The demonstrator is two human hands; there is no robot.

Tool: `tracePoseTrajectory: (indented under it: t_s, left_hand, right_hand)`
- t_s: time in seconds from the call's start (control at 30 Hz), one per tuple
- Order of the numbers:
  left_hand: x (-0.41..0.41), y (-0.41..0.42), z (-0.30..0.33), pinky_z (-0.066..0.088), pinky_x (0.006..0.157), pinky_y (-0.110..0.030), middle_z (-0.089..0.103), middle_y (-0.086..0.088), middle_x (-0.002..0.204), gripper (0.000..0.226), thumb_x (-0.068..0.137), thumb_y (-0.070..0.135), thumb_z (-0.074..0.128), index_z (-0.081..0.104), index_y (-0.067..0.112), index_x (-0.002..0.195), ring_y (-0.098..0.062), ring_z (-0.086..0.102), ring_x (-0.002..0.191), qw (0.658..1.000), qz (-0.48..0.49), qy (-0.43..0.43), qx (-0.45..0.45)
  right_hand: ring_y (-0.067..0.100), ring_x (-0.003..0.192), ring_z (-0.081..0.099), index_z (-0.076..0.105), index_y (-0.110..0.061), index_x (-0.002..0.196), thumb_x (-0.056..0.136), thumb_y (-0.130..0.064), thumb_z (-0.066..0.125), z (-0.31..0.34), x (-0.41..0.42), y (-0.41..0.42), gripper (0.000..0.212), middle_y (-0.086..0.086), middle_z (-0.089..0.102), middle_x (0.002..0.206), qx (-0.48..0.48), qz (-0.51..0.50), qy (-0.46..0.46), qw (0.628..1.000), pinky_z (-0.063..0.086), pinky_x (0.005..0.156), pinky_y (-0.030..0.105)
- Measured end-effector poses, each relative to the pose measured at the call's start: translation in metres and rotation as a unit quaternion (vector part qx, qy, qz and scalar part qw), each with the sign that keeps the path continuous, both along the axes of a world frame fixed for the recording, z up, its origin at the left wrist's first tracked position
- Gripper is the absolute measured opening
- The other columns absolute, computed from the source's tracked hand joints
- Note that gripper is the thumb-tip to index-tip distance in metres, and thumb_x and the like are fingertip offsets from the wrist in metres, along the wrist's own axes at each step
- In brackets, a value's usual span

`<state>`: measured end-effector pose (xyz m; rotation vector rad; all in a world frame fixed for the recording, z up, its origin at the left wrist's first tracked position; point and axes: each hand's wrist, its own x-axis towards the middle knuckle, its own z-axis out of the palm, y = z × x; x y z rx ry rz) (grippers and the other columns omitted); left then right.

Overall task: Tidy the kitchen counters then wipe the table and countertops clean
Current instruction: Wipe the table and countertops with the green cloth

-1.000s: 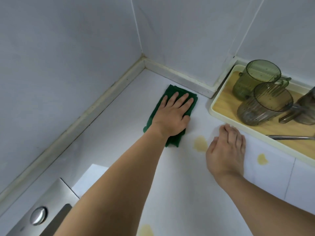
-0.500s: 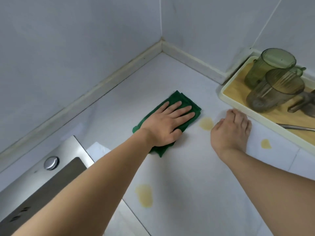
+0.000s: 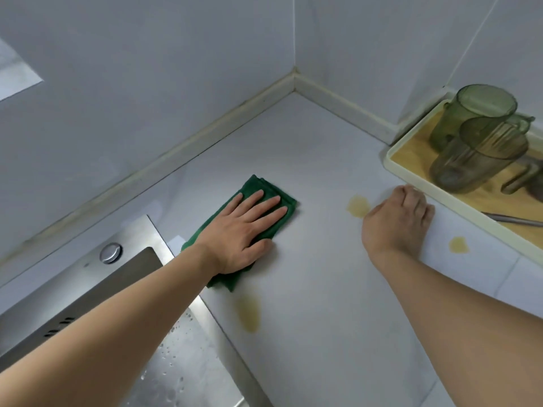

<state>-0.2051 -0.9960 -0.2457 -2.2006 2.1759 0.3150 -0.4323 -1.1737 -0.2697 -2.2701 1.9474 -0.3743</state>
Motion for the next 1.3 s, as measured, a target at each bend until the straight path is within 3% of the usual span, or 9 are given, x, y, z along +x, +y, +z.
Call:
tracePoseTrajectory:
  t_s: [0.3, 0.4, 0.57, 0.63, 0.7, 0.77, 0.83, 1.07, 1.3]
  left_hand:
    - [-0.051, -0.183, 0.001, -0.005, 0.122, -0.045, 0.002, 0.013, 0.164, 0.064, 0.094, 0.048, 0.016, 0.007, 0.038, 0.156, -0.016, -0.006, 0.151, 0.997, -0.083, -0.004, 0.001]
    - [-0.056, -0.203, 0.002, -0.006, 0.122, -0.043, 0.001, 0.013, 0.164, 0.065, 0.092, 0.046, 0.014, 0.007, 0.038, 0.156, -0.015, -0.006, 0.151, 0.996, -0.084, -0.019, -0.003]
    - [-0.063, -0.166, 0.001, -0.007, 0.122, -0.042, 0.002, 0.014, 0.164, 0.062, 0.095, 0.042, 0.011, 0.007, 0.038, 0.156, -0.014, -0.007, 0.151, 0.999, -0.036, 0.014, -0.019]
    - [-0.060, -0.134, 0.001, -0.008, 0.122, -0.040, 0.003, 0.014, 0.164, 0.062, 0.094, 0.041, 0.012, 0.009, 0.038, 0.156, -0.013, -0.006, 0.151, 0.999, 0.016, 0.039, -0.022]
    - [-0.054, -0.099, -0.002, -0.006, 0.122, -0.039, 0.006, 0.012, 0.164, 0.064, 0.093, 0.040, 0.015, 0.011, 0.036, 0.156, -0.012, -0.004, 0.151, 0.987, 0.150, 0.047, -0.045]
    - [-0.046, -0.067, -0.002, -0.004, 0.122, -0.041, 0.005, 0.009, 0.164, 0.063, 0.094, 0.038, 0.018, 0.010, 0.032, 0.157, -0.015, -0.003, 0.151, 0.944, 0.323, 0.044, -0.058]
    - [-0.039, -0.047, -0.003, -0.002, 0.122, -0.044, 0.003, 0.007, 0.165, 0.062, 0.097, 0.034, 0.020, 0.007, 0.029, 0.157, -0.018, -0.003, 0.151, 0.911, 0.406, 0.043, -0.049]
    - [0.016, -0.040, 0.003, 0.015, 0.117, -0.047, 0.020, -0.005, 0.160, 0.063, 0.093, 0.037, 0.026, 0.021, 0.023, 0.154, -0.031, 0.017, 0.142, 0.889, 0.455, -0.012, -0.051]
    - [0.031, -0.044, -0.004, -0.006, 0.121, -0.049, 0.006, -0.004, 0.165, 0.064, 0.096, 0.033, 0.023, 0.011, 0.019, 0.157, -0.026, 0.000, 0.151, 0.862, 0.505, 0.009, -0.040]
  right_hand:
    - [0.036, 0.134, 0.033, 0.046, 0.004, 0.134, 0.091, -0.012, 0.043, -0.010, -0.001, -0.004, 0.046, 0.019, 0.043, 0.141, -0.034, -0.003, -0.014, 0.999, 0.016, 0.116, 0.050]
    - [0.038, 0.132, 0.036, 0.049, 0.005, 0.130, 0.090, -0.011, 0.045, -0.012, -0.001, -0.006, 0.043, 0.020, 0.046, 0.137, -0.048, -0.004, -0.018, 0.999, 0.020, 0.115, 0.052]
    - [0.034, 0.138, 0.028, 0.042, 0.002, 0.138, 0.093, -0.015, 0.039, -0.006, -0.002, -0.007, 0.048, 0.017, 0.039, 0.145, -0.021, 0.005, -0.002, 1.000, 0.012, 0.118, 0.048]
    - [0.032, 0.140, 0.024, 0.038, 0.000, 0.141, 0.094, -0.017, 0.037, -0.003, -0.003, -0.007, 0.049, 0.015, 0.035, 0.148, -0.007, 0.009, 0.007, 1.000, 0.010, 0.119, 0.047]
    - [0.033, 0.140, 0.024, 0.040, 0.000, 0.139, 0.093, -0.017, 0.038, -0.003, -0.003, -0.006, 0.049, 0.015, 0.035, 0.147, -0.006, 0.008, 0.003, 1.000, 0.011, 0.118, 0.048]
    - [0.034, 0.139, 0.026, 0.042, 0.001, 0.137, 0.092, -0.016, 0.040, -0.001, -0.002, -0.004, 0.048, 0.017, 0.038, 0.146, -0.006, 0.004, -0.010, 1.000, 0.013, 0.117, 0.049]
    - [0.035, 0.139, 0.027, 0.043, 0.002, 0.136, 0.092, -0.015, 0.040, -0.001, -0.002, -0.004, 0.048, 0.017, 0.038, 0.145, -0.005, 0.000, -0.017, 1.000, 0.013, 0.117, 0.049]
    - [0.035, 0.138, 0.028, 0.044, 0.003, 0.135, 0.092, -0.015, 0.042, -0.003, -0.001, -0.005, 0.046, 0.018, 0.039, 0.145, -0.014, -0.005, -0.028, 1.000, 0.013, 0.117, 0.049]
    - [0.033, 0.139, 0.027, 0.043, 0.001, 0.134, 0.091, -0.017, 0.041, -0.007, -0.003, -0.008, 0.047, 0.017, 0.037, 0.145, -0.010, -0.002, -0.021, 1.000, 0.012, 0.117, 0.048]
